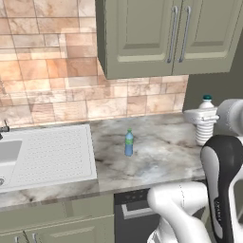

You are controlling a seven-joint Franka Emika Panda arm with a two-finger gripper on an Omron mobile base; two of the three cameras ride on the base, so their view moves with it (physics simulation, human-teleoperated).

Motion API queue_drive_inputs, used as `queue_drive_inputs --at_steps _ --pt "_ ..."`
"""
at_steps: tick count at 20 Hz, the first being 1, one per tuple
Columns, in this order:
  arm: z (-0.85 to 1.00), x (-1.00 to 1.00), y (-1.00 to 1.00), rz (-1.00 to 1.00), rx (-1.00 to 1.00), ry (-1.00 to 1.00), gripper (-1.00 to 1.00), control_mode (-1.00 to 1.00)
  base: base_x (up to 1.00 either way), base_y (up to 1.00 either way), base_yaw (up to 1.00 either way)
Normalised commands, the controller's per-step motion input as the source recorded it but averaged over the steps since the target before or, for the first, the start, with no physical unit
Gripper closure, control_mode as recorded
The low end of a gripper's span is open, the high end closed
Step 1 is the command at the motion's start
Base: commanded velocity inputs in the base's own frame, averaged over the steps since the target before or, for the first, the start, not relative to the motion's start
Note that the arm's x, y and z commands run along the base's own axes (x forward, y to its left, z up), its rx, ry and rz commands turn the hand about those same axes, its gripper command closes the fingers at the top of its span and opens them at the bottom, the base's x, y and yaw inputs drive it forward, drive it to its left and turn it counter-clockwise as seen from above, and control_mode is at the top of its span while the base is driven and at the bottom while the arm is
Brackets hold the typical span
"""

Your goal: Take the bottled waters from the counter and place them in the freezer to freeze. Close the freezer door after placing the bottles.

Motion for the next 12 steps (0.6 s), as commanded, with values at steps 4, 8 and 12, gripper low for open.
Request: queue_drive_inputs --at_steps 4,8,12 --pt "-0.01 0.00 0.12 0.00 -0.07 0.00 1.00 -1.00 0.00 0.00 0.00" --pt "0.00 0.00 0.04 0.00 -0.01 0.01 1.00 -1.00 0.00 0.00 0.00" --pt "-0.02 0.00 0.00 0.00 0.00 0.00 1.00 -1.00 0.00 0.00 0.00"
